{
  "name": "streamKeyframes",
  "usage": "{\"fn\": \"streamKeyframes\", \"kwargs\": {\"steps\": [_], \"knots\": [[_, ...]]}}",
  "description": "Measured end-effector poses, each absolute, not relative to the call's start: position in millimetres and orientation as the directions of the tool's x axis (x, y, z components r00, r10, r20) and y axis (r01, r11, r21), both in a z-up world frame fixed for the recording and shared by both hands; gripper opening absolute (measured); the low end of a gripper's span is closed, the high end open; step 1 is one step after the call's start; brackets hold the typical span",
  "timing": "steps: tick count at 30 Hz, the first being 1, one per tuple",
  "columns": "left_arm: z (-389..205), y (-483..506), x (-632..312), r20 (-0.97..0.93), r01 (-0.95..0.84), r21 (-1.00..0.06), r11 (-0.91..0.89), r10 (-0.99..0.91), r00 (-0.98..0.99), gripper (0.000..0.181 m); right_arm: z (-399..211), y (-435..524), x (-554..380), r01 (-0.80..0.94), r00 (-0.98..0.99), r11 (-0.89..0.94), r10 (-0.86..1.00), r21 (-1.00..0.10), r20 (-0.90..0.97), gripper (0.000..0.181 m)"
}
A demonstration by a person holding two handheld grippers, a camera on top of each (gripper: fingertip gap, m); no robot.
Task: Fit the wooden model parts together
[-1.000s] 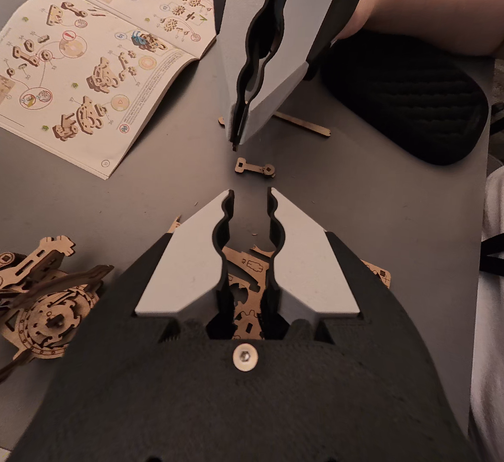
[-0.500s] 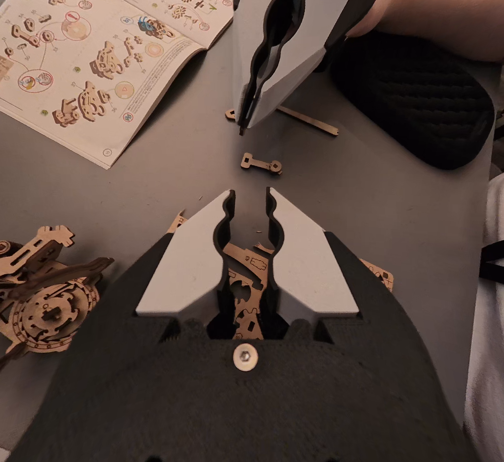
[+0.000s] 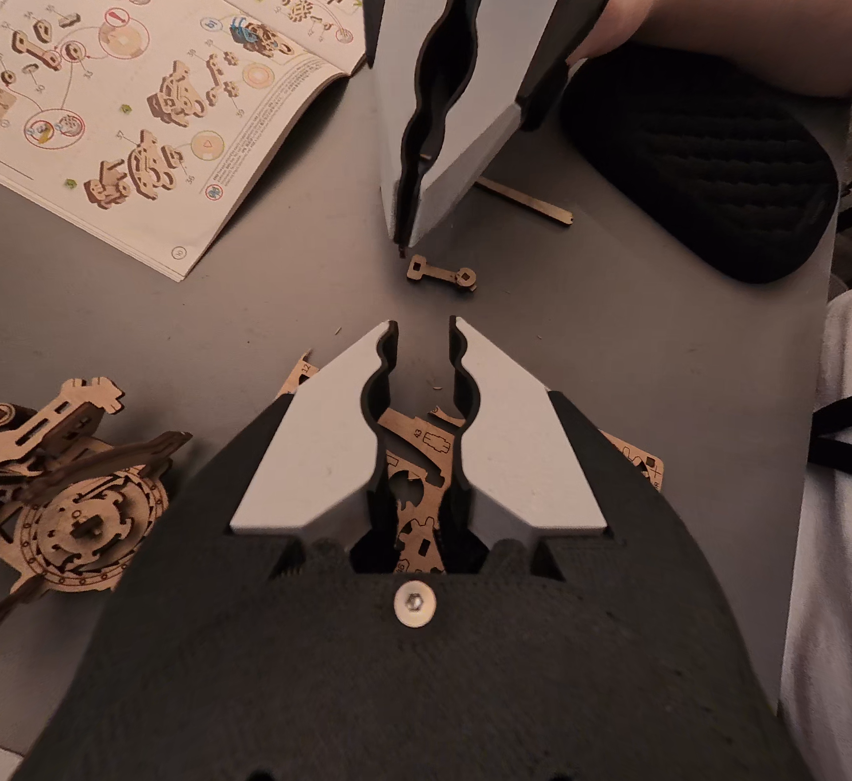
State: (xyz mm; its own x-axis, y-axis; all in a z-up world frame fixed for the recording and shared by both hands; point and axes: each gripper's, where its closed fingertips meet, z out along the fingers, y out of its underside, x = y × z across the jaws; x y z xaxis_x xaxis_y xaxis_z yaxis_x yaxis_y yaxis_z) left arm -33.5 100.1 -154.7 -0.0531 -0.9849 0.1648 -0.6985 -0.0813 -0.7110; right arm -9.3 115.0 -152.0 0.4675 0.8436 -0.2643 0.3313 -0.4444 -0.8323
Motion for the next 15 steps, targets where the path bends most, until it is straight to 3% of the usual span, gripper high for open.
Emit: {"fn": "streamKeyframes", "kwargs": {"steps": [15], "knots": [[-157.2, 97.8, -33.9, 0.159, -0.709, -0.702, -0.071, -0.985, -0.059, 0.020, -166.0, 109.2, -7.2, 0.404, 0.472, -0.528, 0.820, -0.747, -0.325, 0.001]]}}
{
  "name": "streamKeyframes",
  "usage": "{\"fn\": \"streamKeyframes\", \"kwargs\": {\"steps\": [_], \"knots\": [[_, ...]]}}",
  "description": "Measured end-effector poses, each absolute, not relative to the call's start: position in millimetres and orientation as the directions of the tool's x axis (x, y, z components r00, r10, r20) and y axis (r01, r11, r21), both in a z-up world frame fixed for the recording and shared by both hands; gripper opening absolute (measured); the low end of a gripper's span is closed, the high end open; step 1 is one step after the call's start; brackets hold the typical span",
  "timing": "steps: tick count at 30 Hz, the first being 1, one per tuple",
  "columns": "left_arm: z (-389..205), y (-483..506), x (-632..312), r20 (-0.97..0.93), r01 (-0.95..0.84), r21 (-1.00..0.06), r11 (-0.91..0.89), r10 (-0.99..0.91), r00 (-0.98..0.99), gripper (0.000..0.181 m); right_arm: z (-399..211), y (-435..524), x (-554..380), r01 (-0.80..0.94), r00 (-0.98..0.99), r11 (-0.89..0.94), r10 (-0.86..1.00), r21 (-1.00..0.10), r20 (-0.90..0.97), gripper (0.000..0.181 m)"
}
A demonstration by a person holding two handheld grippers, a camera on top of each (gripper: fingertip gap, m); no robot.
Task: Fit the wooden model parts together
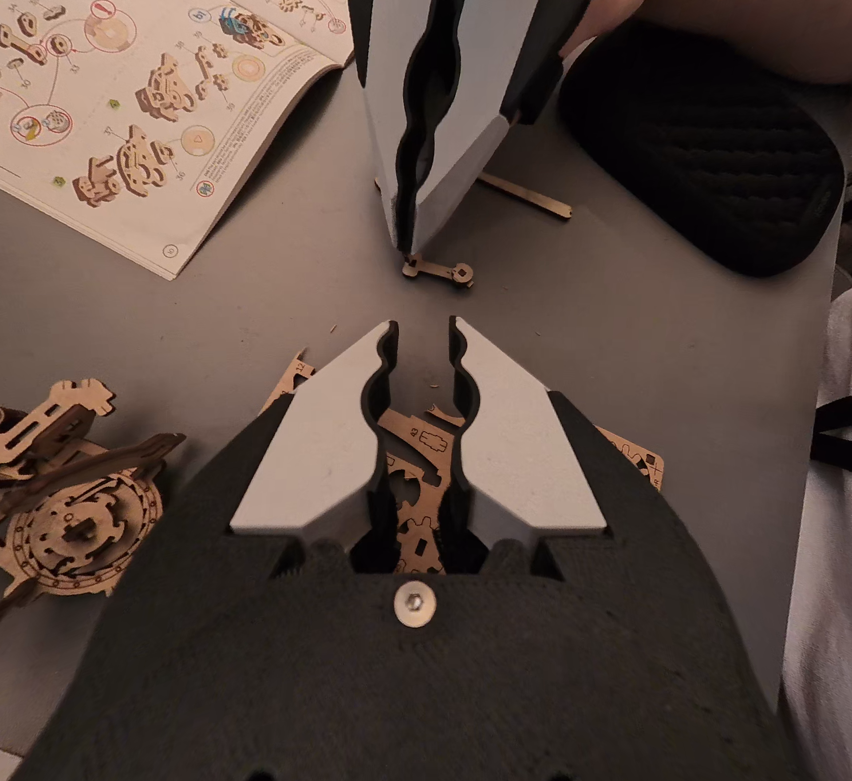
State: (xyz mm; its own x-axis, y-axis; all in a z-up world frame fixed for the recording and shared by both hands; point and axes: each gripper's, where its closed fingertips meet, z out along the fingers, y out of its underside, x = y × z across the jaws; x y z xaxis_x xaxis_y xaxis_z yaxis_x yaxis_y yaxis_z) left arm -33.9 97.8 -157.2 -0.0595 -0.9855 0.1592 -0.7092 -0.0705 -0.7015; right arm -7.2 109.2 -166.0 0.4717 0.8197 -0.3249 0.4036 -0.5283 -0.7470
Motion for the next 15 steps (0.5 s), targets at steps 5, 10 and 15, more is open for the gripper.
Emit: {"fn": "streamKeyframes", "kwargs": {"steps": [5, 10, 15], "knots": [[-157.9, 97.4, -33.8, 0.162, -0.711, -0.700, -0.072, -0.985, -0.060, 0.020, -168.8, 107.3, -7.8, 0.428, 0.467, -0.520, 0.827, -0.739, -0.312, 0.001], [-158.3, 96.8, -33.7, 0.161, -0.712, -0.698, -0.069, -0.985, -0.062, 0.020, -169.2, 107.2, -7.2, 0.444, 0.468, -0.510, 0.833, -0.737, -0.295, 0.001], [-157.8, 96.4, -33.5, 0.161, -0.711, -0.700, -0.068, -0.985, -0.064, 0.020, -169.1, 106.5, -6.9, 0.470, 0.464, -0.493, 0.844, -0.732, -0.270, 0.001]]}}
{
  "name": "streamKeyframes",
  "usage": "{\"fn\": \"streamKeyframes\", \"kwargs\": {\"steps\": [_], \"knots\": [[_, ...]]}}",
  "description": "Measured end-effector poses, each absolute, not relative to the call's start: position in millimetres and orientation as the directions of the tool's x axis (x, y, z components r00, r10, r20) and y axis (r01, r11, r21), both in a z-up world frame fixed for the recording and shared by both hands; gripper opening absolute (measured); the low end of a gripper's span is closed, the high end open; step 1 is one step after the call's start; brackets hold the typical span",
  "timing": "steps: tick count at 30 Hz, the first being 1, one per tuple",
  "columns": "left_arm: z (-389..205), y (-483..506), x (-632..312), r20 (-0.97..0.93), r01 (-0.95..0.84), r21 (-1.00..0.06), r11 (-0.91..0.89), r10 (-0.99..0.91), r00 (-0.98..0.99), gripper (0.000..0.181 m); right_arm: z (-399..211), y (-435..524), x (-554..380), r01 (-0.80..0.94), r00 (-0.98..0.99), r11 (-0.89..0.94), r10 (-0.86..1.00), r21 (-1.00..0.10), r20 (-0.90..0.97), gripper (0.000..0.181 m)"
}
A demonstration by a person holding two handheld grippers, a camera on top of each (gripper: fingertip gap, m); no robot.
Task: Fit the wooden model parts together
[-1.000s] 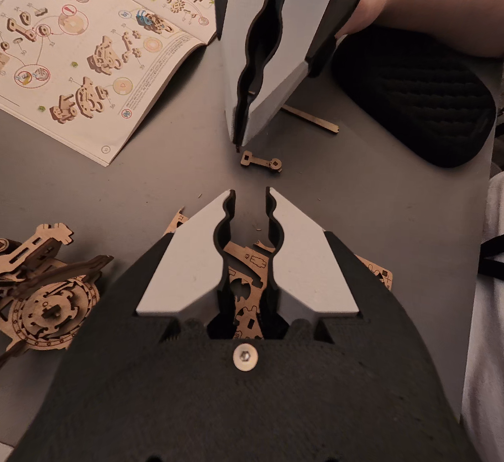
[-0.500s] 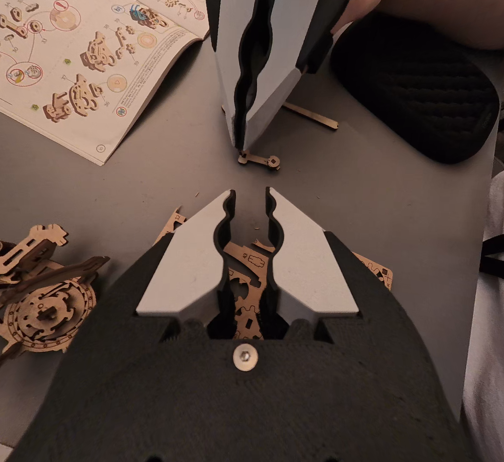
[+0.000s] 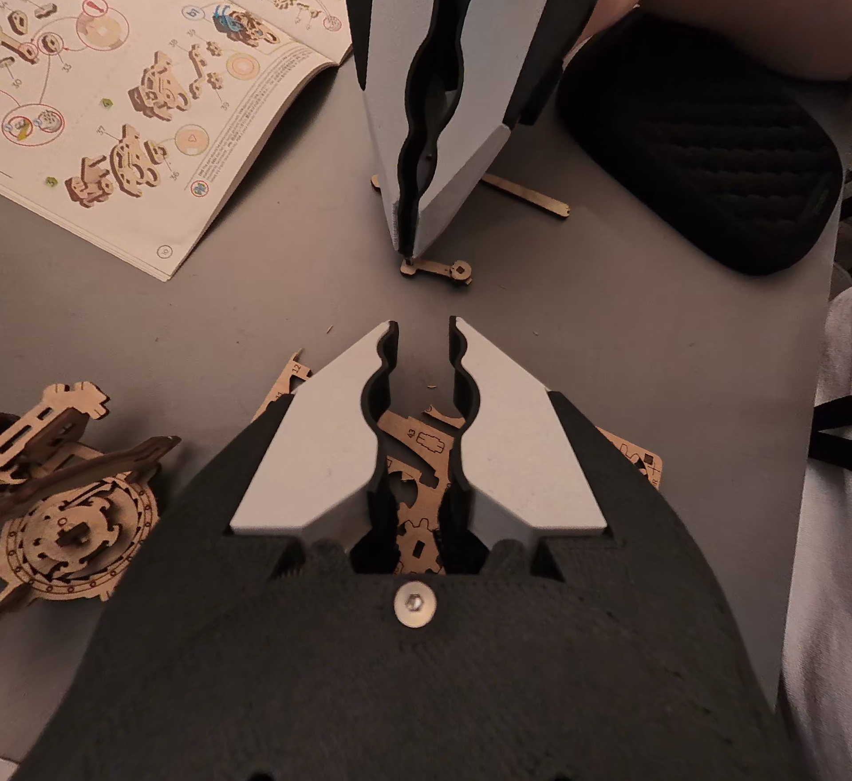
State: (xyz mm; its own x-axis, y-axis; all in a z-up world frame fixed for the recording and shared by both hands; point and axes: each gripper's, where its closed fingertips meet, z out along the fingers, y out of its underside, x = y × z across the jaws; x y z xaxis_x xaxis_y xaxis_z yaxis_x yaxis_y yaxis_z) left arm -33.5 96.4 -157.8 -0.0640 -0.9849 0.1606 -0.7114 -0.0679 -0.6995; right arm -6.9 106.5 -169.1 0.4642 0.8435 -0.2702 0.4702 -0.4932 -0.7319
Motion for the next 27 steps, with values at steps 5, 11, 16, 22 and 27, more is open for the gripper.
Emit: {"fn": "streamKeyframes", "kwargs": {"steps": [5, 11, 16, 22, 27], "knots": [[-158.1, 95.7, -33.4, 0.161, -0.713, -0.698, -0.066, -0.985, -0.066, 0.020, -169.2, 105.3, -7.4, 0.463, 0.456, -0.500, 0.842, -0.732, -0.287, 0.001], [-158.9, 95.7, -33.4, 0.168, -0.714, -0.697, -0.071, -0.984, -0.066, 0.020, -169.1, 104.9, -6.9, 0.471, 0.458, -0.493, 0.845, -0.732, -0.274, 0.001], [-159.0, 95.0, -33.2, 0.163, -0.714, -0.697, -0.066, -0.984, -0.069, 0.020, -169.0, 105.2, -6.6, 0.472, 0.464, -0.487, 0.846, -0.735, -0.263, 0.001], [-159.9, 95.1, -33.1, 0.167, -0.716, -0.695, -0.068, -0.983, -0.068, 0.020, -169.0, 105.2, -6.7, 0.472, 0.468, -0.483, 0.846, -0.737, -0.255, 0.001], [-161.3, 95.5, -33.6, 0.171, -0.719, -0.691, -0.071, -0.983, -0.067, 0.020, -169.0, 105.2, -6.5, 0.463, 0.473, -0.487, 0.842, -0.741, -0.258, 0.001]]}}
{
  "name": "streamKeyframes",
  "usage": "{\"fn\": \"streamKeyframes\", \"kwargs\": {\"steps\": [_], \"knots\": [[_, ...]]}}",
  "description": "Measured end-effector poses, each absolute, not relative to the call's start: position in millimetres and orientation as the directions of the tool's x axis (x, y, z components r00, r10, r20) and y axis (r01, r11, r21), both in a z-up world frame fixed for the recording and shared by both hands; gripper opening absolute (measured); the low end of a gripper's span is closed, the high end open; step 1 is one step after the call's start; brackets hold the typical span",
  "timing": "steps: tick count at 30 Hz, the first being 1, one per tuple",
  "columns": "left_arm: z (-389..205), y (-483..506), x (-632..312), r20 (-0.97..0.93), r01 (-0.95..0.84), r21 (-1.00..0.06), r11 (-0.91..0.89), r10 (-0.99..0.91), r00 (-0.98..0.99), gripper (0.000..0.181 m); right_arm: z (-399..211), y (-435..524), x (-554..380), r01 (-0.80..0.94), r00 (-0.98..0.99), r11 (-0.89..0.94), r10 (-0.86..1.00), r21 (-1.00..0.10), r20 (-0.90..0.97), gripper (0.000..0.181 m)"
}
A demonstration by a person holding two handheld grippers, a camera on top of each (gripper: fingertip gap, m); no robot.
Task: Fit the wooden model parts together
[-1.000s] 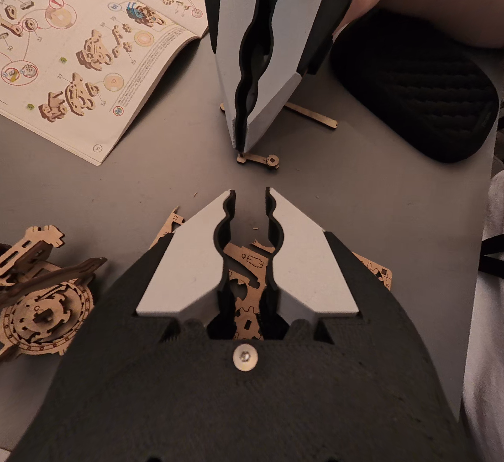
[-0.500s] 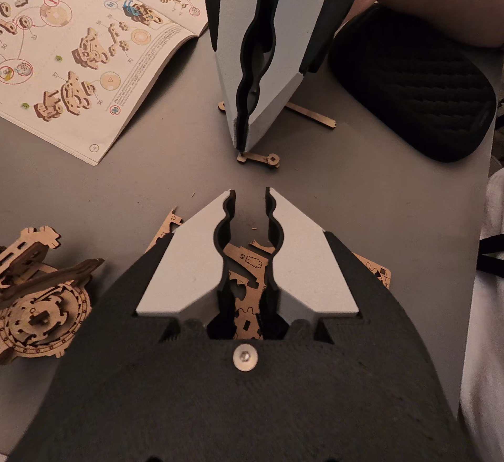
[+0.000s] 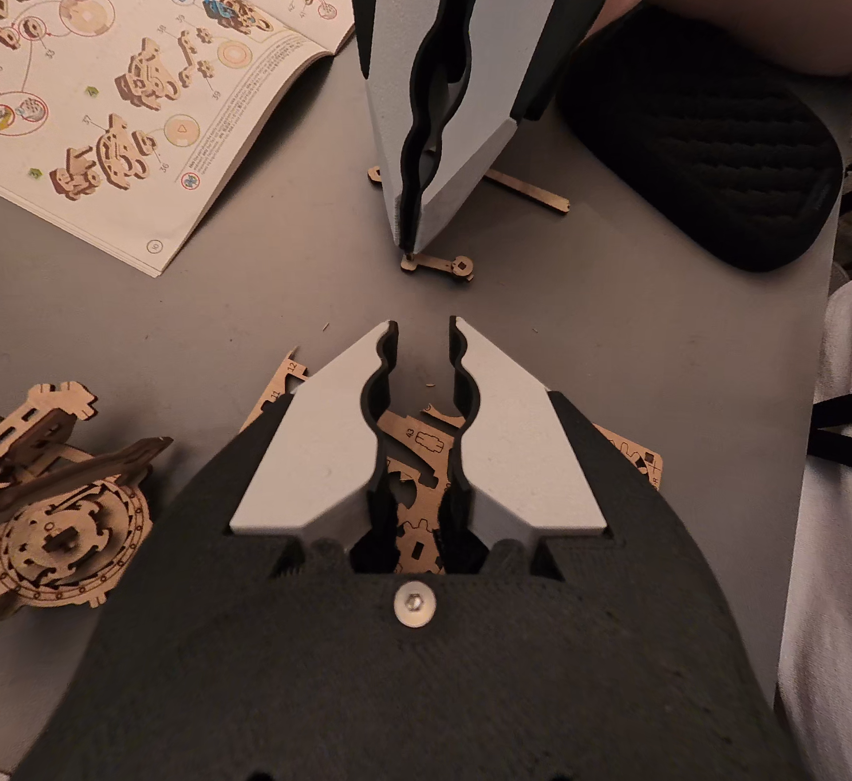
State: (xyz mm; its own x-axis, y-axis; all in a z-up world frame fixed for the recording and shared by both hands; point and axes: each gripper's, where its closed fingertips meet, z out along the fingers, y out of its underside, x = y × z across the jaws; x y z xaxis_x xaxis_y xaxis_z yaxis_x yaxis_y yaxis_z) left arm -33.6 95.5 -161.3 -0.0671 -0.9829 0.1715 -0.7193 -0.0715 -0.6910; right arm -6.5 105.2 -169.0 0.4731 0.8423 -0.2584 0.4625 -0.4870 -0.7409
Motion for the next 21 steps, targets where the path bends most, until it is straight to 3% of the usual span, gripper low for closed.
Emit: {"fn": "streamKeyframes", "kwargs": {"steps": [21], "knots": [[-163.2, 94.7, -34.3, 0.169, -0.726, -0.685, -0.064, -0.983, -0.072, 0.020, -168.9, 103.8, -8.1, 0.498, 0.469, -0.432, 0.864, -0.752, -0.185, 0.001]]}}
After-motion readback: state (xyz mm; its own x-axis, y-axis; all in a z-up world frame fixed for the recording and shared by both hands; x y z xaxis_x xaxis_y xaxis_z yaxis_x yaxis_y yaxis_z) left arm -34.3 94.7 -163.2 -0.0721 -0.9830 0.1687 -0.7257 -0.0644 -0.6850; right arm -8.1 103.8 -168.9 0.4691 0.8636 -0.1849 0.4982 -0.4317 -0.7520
